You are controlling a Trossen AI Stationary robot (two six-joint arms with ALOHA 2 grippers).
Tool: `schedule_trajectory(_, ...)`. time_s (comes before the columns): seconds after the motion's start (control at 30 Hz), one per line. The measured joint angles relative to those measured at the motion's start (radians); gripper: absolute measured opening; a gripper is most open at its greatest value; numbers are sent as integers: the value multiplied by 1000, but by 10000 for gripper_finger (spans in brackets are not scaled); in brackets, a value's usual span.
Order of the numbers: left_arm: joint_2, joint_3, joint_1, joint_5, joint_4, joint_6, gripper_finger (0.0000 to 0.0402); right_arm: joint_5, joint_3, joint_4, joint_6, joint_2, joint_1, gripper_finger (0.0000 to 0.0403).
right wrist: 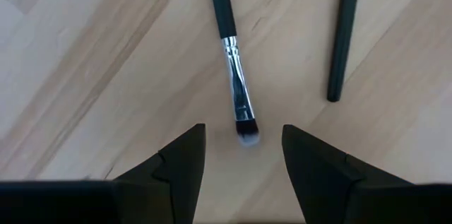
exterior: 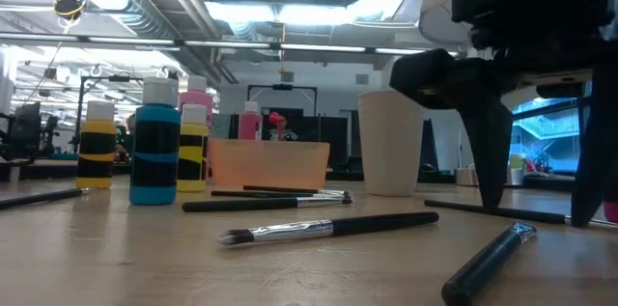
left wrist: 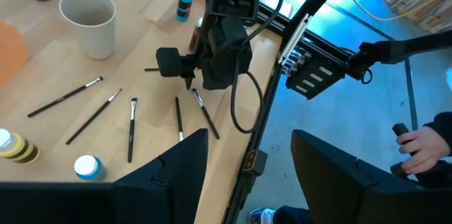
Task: Pick & Place Paint Supplies
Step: Put the black paint brush into the light brown cup
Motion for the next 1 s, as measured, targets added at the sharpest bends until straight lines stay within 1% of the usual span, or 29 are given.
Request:
schedule_trajectory(0.33,0,0,0,0,0,-7,200,-2,0,12,-5,16,-1,193)
schedule_trajectory(0.43,0,0,0,0,0,-7,200,-36,0,23,-3,16,-4,193)
schedule_trajectory(0.6,1,0,0,0,0,-7,200,-43,0,17,53,16,-18,187)
schedule_trajectory(0.8,22,0,-6,1,0,0,200,-43,26,-44,68,17,-38,179)
schedule_trajectory(0.87,27,0,-6,5,0,1,200,-61,36,-74,68,17,-42,179)
schedule_trajectory(1.0,32,0,-6,21,0,1,200,-77,43,-79,71,17,-46,179)
